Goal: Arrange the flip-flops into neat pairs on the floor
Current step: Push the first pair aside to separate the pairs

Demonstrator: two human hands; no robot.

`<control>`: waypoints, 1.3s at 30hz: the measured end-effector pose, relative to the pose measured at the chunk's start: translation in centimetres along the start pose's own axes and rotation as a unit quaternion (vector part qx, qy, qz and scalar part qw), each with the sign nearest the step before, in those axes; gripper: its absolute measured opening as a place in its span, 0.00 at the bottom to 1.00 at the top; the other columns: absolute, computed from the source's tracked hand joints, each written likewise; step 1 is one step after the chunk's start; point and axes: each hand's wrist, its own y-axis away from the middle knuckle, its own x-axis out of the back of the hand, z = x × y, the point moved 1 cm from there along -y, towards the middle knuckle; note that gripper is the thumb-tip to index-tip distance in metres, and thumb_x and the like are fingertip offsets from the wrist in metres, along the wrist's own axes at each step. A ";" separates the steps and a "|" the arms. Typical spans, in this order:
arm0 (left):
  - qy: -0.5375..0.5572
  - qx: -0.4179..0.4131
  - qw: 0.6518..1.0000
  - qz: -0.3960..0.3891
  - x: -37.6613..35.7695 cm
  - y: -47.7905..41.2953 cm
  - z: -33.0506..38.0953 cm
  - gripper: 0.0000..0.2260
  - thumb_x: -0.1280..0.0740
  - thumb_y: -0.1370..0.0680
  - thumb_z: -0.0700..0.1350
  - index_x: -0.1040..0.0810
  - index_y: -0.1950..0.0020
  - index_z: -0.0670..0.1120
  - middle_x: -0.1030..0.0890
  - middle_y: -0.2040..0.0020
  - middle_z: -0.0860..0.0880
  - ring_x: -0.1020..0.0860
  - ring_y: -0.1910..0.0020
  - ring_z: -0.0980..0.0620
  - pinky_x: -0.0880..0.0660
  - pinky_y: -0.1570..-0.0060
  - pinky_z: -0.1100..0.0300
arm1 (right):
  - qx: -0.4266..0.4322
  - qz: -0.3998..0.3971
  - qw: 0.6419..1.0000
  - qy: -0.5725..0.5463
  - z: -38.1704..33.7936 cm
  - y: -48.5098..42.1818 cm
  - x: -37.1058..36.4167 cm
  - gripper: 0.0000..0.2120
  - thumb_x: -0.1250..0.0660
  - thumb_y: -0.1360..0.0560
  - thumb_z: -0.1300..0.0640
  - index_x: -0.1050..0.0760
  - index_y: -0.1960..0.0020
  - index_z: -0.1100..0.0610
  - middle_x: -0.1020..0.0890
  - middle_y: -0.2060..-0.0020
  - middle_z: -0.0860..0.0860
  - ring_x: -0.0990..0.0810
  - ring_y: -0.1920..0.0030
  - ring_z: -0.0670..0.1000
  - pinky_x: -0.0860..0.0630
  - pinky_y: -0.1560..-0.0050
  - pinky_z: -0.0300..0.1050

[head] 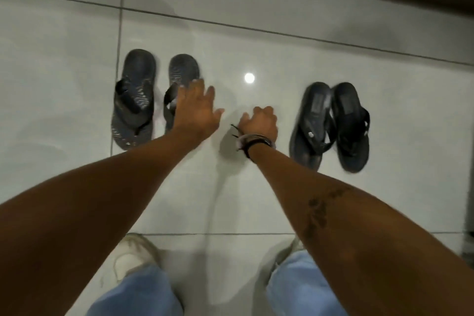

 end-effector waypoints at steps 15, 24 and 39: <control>-0.119 -0.014 0.981 -0.152 -7.9 -6.8 12.6 0.37 0.44 0.20 0.64 0.51 0.18 0.46 0.56 0.18 0.37 0.49 0.19 0.37 0.50 0.22 0.41 | -0.150 -0.040 0.982 0.113 20.3 -9.2 6.7 0.04 0.36 0.28 0.57 0.23 0.54 0.53 0.17 0.52 0.54 0.21 0.46 0.59 0.32 0.43 0.56; -0.112 -0.003 0.979 -0.168 -7.7 -7.1 12.7 0.35 0.46 0.19 0.62 0.52 0.17 0.47 0.57 0.18 0.37 0.50 0.19 0.38 0.50 0.22 0.42 | -0.141 0.058 0.987 0.057 20.7 -12.5 10.0 0.03 0.32 0.29 0.60 0.23 0.56 0.57 0.18 0.60 0.55 0.19 0.54 0.59 0.27 0.44 0.56; -0.134 -0.006 0.969 -0.208 -8.1 -8.5 12.2 0.37 0.46 0.19 0.64 0.53 0.18 0.45 0.58 0.19 0.35 0.49 0.19 0.36 0.46 0.24 0.43 | -0.178 0.090 0.980 0.000 19.2 -18.9 15.1 0.13 0.30 0.28 0.59 0.24 0.44 0.61 0.18 0.49 0.58 0.19 0.48 0.59 0.24 0.50 0.54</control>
